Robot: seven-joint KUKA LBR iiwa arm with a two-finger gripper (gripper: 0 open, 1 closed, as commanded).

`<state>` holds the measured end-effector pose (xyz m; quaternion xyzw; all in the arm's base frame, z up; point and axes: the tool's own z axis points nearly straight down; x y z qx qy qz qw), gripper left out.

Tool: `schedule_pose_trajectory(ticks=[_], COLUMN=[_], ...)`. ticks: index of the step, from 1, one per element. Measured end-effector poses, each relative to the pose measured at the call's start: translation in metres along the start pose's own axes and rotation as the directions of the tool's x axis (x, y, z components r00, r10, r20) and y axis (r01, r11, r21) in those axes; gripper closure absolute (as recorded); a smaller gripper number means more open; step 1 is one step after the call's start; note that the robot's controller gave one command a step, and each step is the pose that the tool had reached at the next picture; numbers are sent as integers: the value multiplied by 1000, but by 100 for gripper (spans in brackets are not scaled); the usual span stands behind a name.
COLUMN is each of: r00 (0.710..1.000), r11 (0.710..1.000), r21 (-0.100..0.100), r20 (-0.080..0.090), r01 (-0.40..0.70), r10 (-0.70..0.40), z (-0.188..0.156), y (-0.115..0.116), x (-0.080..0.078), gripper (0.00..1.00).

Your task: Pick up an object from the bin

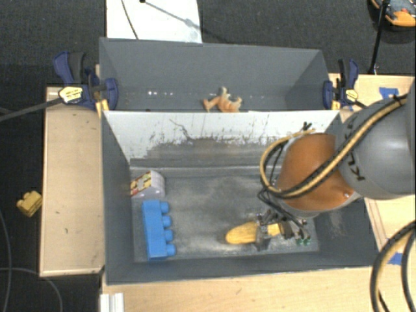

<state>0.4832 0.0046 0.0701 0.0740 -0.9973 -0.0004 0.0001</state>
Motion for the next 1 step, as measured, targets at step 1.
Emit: schedule_pose_trajectory(ticks=[1], r00=[1000], r11=[1000], r21=[1], r20=[11], r01=[-3], r10=[3], z=[-205], y=[34], x=[-40], gripper=[100])
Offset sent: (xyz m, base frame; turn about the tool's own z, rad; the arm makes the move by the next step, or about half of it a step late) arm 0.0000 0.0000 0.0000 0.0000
